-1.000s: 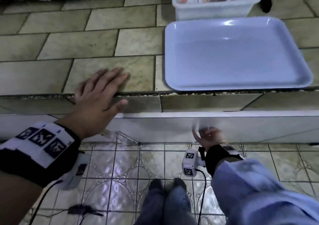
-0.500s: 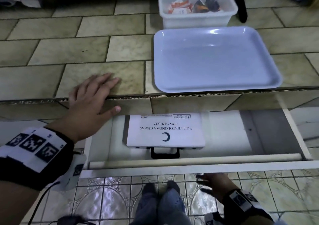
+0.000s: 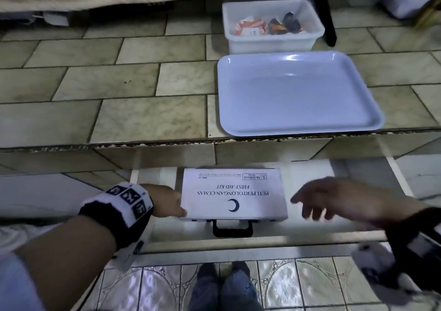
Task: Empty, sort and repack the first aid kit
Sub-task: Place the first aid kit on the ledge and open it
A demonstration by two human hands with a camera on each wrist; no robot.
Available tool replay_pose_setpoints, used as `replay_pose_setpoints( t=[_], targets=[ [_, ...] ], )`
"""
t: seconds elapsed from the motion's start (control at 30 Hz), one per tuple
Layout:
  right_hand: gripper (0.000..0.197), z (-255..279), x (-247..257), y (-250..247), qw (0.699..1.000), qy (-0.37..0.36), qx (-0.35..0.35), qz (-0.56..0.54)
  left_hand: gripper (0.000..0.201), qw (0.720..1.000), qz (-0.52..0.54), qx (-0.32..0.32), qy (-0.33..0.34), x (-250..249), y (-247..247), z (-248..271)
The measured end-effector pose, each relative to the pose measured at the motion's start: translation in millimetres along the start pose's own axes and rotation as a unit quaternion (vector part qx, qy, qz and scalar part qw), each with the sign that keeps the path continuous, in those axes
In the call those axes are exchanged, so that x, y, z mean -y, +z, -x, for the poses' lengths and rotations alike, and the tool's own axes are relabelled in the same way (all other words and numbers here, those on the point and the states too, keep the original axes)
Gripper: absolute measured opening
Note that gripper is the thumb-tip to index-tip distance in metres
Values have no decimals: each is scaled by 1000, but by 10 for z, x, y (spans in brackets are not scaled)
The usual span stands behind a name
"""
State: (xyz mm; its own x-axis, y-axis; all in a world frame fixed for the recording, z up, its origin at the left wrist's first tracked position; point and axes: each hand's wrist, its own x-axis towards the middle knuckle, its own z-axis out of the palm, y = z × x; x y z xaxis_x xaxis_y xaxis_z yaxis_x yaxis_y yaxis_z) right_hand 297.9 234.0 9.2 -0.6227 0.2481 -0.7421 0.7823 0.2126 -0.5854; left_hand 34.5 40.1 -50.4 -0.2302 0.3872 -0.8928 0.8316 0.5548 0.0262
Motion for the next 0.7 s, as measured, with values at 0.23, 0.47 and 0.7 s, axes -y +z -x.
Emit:
replay_pose_setpoints(
  t=[0.23, 0.47, 0.7],
  targets=[
    [25, -902, -68, -97, 966, 205, 43, 151, 37, 952, 306, -5, 2, 13, 53, -288],
    [26, -1003, -102, 45, 982, 185, 32, -11, 40, 901, 434, -24, -8, 50, 147, -260],
    [4, -732, 107, -27, 987, 153, 36, -27, 37, 862, 496, -101, 32, 80, 60, 129]
  ],
)
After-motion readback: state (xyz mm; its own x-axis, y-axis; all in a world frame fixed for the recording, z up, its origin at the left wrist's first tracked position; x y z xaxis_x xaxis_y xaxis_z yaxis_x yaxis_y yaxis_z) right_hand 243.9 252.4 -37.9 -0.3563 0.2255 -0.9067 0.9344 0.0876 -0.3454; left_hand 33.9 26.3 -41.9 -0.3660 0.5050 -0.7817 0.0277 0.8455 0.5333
